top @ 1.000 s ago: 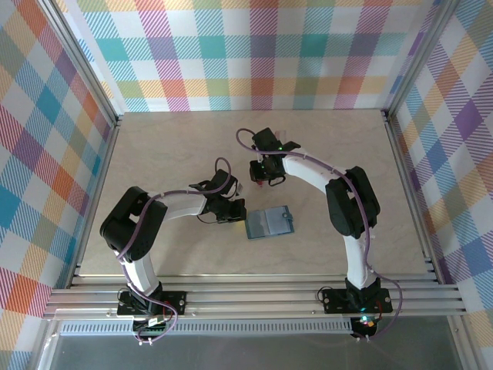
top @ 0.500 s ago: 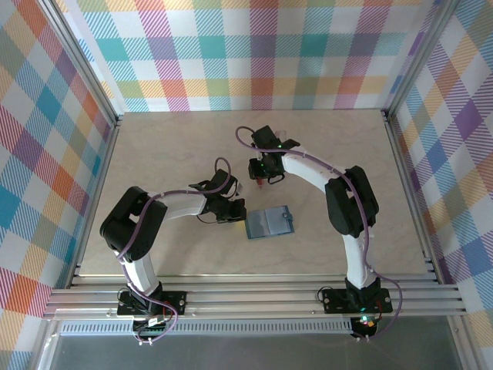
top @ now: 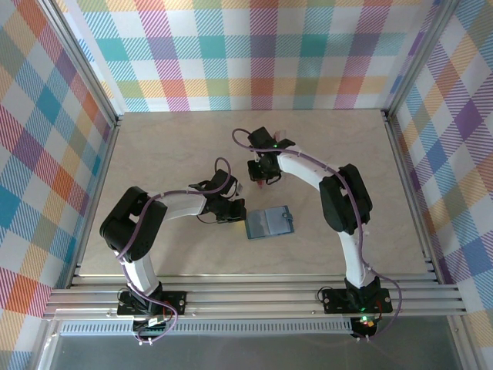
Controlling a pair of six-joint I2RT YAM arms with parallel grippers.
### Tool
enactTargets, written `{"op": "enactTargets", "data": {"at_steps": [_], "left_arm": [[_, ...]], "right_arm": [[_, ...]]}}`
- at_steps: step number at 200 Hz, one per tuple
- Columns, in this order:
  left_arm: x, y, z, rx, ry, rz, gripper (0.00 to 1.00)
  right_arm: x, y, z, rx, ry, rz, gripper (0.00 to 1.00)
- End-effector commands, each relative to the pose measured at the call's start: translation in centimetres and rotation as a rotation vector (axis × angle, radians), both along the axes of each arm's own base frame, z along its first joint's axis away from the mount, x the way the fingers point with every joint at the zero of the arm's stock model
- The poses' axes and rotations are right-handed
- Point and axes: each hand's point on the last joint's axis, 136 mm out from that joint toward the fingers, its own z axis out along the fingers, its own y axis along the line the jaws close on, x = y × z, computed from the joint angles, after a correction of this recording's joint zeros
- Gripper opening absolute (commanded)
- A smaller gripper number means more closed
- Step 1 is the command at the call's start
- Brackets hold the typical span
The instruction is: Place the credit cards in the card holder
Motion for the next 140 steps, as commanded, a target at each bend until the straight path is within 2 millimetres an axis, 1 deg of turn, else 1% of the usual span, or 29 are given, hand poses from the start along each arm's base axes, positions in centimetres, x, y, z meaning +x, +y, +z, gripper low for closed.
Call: {"op": "enactTargets", "data": {"at_steps": [1, 23, 40, 68, 83, 117, 140], "left_arm": [[-1.8, 1.8, -2.3, 0.083, 0.071, 0.012, 0.00], [-1.7, 2.0, -2.3, 0.086, 0.070, 0.018, 0.00], [-1.6, 2.3, -2.3, 0.088, 0.069, 0.024, 0.00], [-1.4, 2.5, -1.7, 0.073, 0.057, 0.034, 0.00], [-1.4, 2.5, -1.4, 0.071, 0.051, 0.034, 0.00], [-1.4, 2.7, -1.7, 0.082, 0.055, 0.034, 0.00], [-1.3, 2.9, -1.4, 0.088, 0.043, 0.036, 0.00]], "right_arm": [[-0.3, -0.3, 0.5, -0.022, -0.008, 0.002, 0.17], [-0.5, -0.5, 1.5, -0.010, -0.021, 0.001, 0.12], [-0.7, -0.8, 2.1, -0.011, -0.028, -0.001, 0.10], [-1.0, -1.1, 3.2, -0.015, -0.034, 0.002, 0.07], [-1.1, -1.1, 4.2, -0.010, -0.043, 0.008, 0.06], [-1.4, -1.2, 6.2, 0.016, -0.061, 0.017, 0.05], [-1.5, -1.6, 6.6, 0.011, -0.057, 0.014, 0.04]]}}
